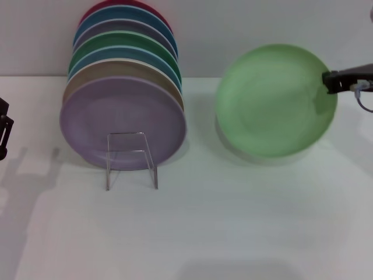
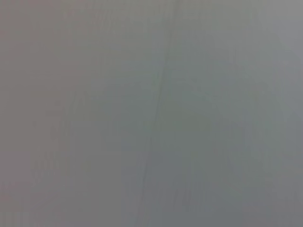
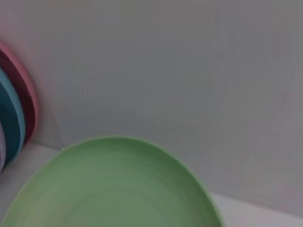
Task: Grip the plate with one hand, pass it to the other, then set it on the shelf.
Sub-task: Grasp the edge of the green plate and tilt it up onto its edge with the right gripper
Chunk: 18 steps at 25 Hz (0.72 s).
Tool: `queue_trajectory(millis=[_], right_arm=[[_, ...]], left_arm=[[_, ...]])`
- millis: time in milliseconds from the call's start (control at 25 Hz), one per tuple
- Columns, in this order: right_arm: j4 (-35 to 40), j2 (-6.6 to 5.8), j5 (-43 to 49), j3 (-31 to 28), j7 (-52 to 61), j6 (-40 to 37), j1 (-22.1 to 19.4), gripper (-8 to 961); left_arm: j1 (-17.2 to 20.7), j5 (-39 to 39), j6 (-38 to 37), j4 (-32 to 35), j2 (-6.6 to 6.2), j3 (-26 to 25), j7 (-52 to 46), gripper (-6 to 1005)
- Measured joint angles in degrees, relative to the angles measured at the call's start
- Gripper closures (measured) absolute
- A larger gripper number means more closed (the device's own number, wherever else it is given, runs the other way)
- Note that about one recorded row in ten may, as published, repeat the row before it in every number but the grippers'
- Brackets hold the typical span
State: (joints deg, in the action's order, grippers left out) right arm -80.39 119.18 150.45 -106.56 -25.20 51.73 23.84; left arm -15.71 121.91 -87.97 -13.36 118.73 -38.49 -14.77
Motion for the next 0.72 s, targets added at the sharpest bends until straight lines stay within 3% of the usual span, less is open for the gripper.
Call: queue_trajectory(millis=[320, 720], right_arm=[[4.2, 0.0, 0.5, 6.9, 0.2, -13.4, -0.1, 924], [9.0, 0.09, 0.2, 14.9, 0.5, -34.5, -3.8, 918]], left_arm=[[-0.1, 0.1, -0.5, 0.0, 0.0, 0.1, 0.0, 287], [-0.2, 0.1, -0.5, 0.0, -0.06, -0.2, 0.0, 286]])
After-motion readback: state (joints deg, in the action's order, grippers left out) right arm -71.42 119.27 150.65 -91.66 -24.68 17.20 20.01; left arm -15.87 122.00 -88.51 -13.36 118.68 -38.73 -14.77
